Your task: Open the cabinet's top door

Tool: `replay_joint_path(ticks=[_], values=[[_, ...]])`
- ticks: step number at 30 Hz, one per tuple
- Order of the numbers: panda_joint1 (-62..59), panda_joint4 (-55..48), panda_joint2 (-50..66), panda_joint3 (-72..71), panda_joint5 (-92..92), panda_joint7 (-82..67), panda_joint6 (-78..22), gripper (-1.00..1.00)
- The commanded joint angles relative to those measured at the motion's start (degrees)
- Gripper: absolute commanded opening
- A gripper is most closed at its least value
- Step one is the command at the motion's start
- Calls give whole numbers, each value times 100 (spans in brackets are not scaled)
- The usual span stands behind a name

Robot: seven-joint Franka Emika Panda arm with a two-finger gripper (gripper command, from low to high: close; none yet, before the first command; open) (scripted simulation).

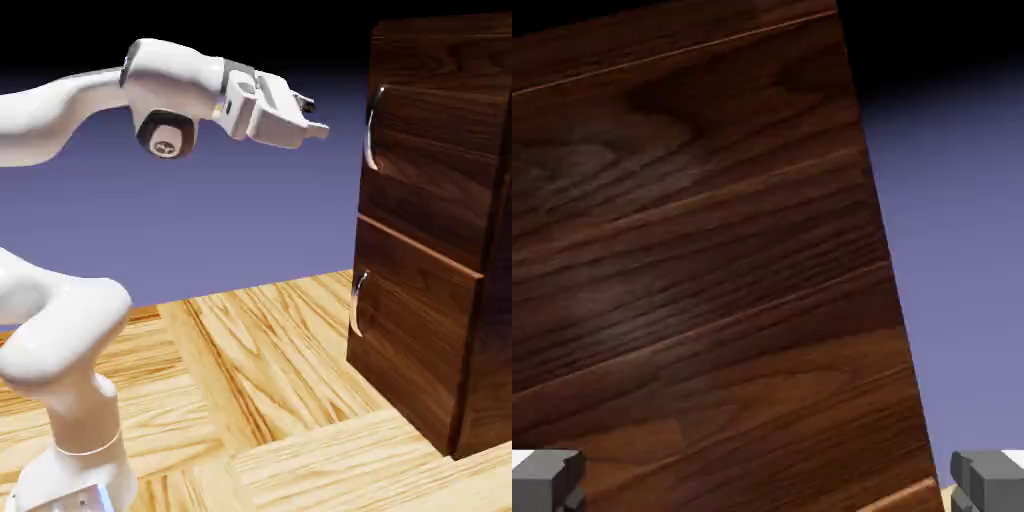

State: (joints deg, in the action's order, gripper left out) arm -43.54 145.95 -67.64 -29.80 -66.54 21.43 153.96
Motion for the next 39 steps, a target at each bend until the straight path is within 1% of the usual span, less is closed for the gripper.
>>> replay_joint_path(ticks=[1, 25, 27, 31, 32, 33, 39], values=[[-166, -56, -131, -112, -250, -79, -75, 0], [-4141, -1410, -3276, -2791, -6231, -1969, -1877, 0], [-4217, -1436, -3336, -2842, -6345, -2005, -1911, 0], [-5044, -2226, -3326, -2915, -6698, -1841, -1903, 0], [-5044, -2226, -3326, -2916, -6698, -1841, -1903, -100], [-5044, -2226, -3326, -2916, -6698, -1841, -1903, -100], [-4407, -988, -3228, -2629, -7403, -3023, -3277, -100]])
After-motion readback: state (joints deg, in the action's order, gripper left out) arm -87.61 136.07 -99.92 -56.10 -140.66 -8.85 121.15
